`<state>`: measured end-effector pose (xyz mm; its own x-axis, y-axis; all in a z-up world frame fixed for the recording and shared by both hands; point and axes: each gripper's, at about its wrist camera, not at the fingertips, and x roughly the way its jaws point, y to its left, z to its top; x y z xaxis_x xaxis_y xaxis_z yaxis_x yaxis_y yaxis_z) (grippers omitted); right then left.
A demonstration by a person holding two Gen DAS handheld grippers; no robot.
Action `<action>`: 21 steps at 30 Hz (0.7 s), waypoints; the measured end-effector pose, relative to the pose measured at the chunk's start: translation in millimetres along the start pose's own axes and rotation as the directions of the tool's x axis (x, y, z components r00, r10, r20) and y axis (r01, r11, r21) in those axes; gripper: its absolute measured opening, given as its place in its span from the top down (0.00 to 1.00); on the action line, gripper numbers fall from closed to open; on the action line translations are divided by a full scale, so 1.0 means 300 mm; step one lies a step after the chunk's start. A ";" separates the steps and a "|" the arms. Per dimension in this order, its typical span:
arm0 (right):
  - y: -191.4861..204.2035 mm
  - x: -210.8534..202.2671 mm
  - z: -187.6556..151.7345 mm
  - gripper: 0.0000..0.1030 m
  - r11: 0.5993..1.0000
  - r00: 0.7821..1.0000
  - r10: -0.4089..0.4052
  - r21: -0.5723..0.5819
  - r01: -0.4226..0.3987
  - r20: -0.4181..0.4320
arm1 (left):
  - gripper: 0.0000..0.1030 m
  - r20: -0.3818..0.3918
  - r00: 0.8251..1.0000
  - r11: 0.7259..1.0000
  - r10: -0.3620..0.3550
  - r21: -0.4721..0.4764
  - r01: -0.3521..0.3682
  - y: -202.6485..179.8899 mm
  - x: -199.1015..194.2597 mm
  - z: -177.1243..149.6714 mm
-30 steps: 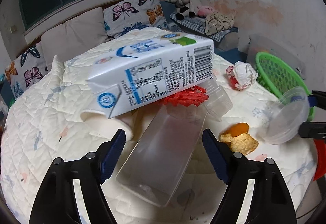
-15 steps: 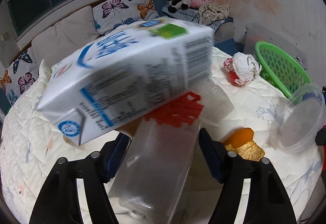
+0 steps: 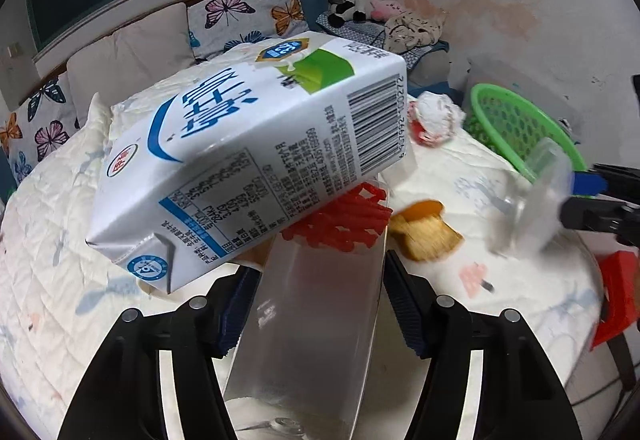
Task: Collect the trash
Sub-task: 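Lift the round container with the right gripper while the left lifts the clear box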
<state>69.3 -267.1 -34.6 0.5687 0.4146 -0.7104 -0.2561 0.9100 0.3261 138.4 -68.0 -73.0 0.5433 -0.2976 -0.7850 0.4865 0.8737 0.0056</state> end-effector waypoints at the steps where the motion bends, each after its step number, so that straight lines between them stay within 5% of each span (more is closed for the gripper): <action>1: 0.004 0.002 -0.003 0.42 1.000 1.000 0.002 -0.003 -0.002 -0.002 | 0.42 -0.001 1.000 1.000 -0.020 -0.010 0.020 0.000 -0.013 -0.011; 6: 0.015 0.002 -0.011 0.33 0.999 0.999 -0.038 -0.028 0.038 0.011 | 0.42 -0.001 0.995 0.992 -0.099 -0.080 0.098 0.019 -0.059 -0.047; 11: -0.010 0.025 -0.014 0.13 0.998 0.998 -0.061 -0.018 0.061 0.015 | 0.42 0.012 0.995 0.990 -0.097 -0.099 0.097 0.026 -0.090 -0.070; 21: -0.005 0.064 -0.017 0.10 1.000 1.000 0.005 0.000 -0.005 0.014 | 0.42 0.024 0.995 0.989 -0.098 -0.104 0.100 0.016 -0.113 -0.086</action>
<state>76.6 -260.4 -52.0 0.5786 0.4188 -0.6999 -0.2585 0.9080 0.3296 104.6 -43.9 -62.2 0.5089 -0.3912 -0.7668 0.4646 0.8747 -0.1379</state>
